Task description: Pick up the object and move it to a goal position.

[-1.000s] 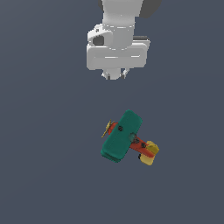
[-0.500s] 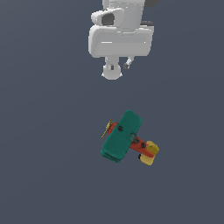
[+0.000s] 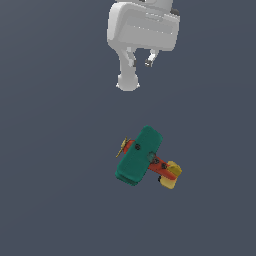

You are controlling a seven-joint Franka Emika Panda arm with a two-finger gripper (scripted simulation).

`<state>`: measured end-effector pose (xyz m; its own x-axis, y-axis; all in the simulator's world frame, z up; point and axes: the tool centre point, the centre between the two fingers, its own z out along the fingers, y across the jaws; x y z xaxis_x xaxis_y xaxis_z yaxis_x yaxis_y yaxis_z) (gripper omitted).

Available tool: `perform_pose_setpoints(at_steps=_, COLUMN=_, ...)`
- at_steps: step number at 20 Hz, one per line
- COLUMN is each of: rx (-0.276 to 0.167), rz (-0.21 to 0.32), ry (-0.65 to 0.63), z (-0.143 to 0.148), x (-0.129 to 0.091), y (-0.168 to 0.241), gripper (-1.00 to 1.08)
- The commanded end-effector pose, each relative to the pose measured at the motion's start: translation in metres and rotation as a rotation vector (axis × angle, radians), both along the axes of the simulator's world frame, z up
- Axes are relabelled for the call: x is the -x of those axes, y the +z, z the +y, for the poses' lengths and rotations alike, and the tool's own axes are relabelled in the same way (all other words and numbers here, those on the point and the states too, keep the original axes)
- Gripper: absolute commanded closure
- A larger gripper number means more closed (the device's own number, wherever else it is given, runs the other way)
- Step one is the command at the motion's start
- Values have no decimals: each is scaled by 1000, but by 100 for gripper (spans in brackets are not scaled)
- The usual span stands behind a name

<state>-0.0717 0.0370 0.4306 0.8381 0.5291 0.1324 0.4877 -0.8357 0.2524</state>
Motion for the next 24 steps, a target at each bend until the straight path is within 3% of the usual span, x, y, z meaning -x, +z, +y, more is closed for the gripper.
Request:
perform_pose_setpoints(at_steps=1, rx=32, rz=-17, ry=50, z=4, x=1, y=9, gripper=-20)
perform_pose_setpoints(at_steps=12, rx=190, rz=-77, ry=257, z=21, x=7, y=46, gripper=-20)
perform_pose_setpoints(at_steps=24, rx=396, rz=-108, ry=472, z=45, x=15, y=78, gripper=-20)
